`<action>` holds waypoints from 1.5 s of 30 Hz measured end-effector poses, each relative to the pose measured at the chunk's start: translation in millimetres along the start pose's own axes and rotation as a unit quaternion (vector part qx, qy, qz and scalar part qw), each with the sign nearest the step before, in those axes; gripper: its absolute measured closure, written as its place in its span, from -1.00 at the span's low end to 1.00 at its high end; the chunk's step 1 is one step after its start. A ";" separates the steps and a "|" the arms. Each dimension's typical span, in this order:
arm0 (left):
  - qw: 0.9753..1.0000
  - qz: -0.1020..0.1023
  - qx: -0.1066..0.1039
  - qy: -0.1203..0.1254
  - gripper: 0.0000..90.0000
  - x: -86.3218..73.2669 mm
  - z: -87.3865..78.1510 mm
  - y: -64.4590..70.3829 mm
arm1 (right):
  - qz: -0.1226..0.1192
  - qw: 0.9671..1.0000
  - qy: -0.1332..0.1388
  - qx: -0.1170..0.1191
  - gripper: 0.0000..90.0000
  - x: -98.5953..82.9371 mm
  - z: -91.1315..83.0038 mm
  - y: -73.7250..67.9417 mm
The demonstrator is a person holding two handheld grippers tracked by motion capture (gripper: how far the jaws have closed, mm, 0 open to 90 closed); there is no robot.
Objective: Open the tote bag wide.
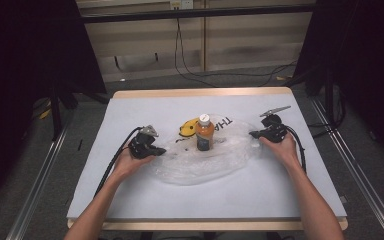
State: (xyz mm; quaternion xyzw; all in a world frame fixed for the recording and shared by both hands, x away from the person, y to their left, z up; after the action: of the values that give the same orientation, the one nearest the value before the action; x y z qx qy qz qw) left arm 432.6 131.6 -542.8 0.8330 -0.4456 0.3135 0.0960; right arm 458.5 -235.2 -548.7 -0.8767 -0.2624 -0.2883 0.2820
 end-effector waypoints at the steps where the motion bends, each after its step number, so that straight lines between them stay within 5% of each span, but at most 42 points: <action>1: 1.000 0.001 0.003 0.001 1.00 -0.3 -0.4 0.5 | 0.000 1.000 0.000 0.000 1.00 0.0 0.0 0.0; 4: 1.000 -0.001 -0.001 0.001 1.00 -2.7 -2.6 0.2 | 0.002 1.000 -0.006 -0.016 1.00 -6.5 -12.2 10.2; 11: 1.000 -0.020 -0.008 0.010 1.00 -3.8 -6.3 2.0 | -0.009 1.000 -0.014 -0.015 1.00 -5.4 -15.1 4.3; 15: 0.999 -0.031 -0.011 0.044 1.00 8.0 -14.9 5.4 | -0.027 0.999 0.016 0.019 1.00 13.8 -21.9 -19.2; 18: 0.996 -0.037 -0.006 0.078 1.00 30.8 -30.6 4.4 | -0.039 0.998 0.032 0.026 1.00 29.8 -27.6 -31.1; 20: 0.996 -0.037 -0.005 0.079 1.00 36.2 -33.3 4.7 | -0.044 0.997 0.041 0.040 1.00 41.9 -29.4 -41.2; 23: 0.995 -0.025 -0.007 0.092 1.00 54.4 -41.2 9.2 | -0.054 0.997 0.040 0.046 1.00 50.3 -28.3 -50.1; 26: 0.995 -0.006 -0.017 0.096 1.00 74.3 -42.1 21.3 | -0.074 0.994 0.026 0.081 1.00 64.9 -17.8 -75.1; 31: 0.997 0.026 -0.040 0.065 1.00 93.9 -13.9 42.8 | -0.090 0.989 -0.035 0.112 1.00 65.8 17.6 -98.4; 32: 0.998 0.024 -0.045 0.045 1.00 93.2 1.1 47.7 | -0.091 0.989 -0.044 0.110 1.00 64.8 23.0 -99.9; 38: 0.999 0.024 -0.041 0.006 1.00 80.6 31.4 58.7 | -0.075 0.985 -0.100 0.118 1.00 53.7 59.3 -95.7; 40: 0.997 0.041 -0.052 -0.025 1.00 66.7 37.8 66.3 | -0.063 0.983 -0.123 0.118 1.00 48.1 71.7 -89.0; 45: 0.996 0.059 -0.065 -0.019 1.00 59.9 31.5 80.8 | -0.043 0.983 -0.133 0.120 1.00 49.0 83.6 -83.3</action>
State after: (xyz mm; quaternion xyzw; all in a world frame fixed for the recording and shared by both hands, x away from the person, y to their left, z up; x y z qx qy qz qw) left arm 405.8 29.7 -540.7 0.8031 -0.5148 0.2732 0.1235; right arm 470.5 -108.1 -544.5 -0.8548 -0.3678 -0.1477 0.3350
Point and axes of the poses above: each handheld gripper's, and its own axes: z roughly forward along the jaws, x roughly out of its top, y roughly to its right, the point moved 9 cm from there along z, roughly forward along the jaws, and after that the axes turned 14 degrees about x, right-handed, at the moved point
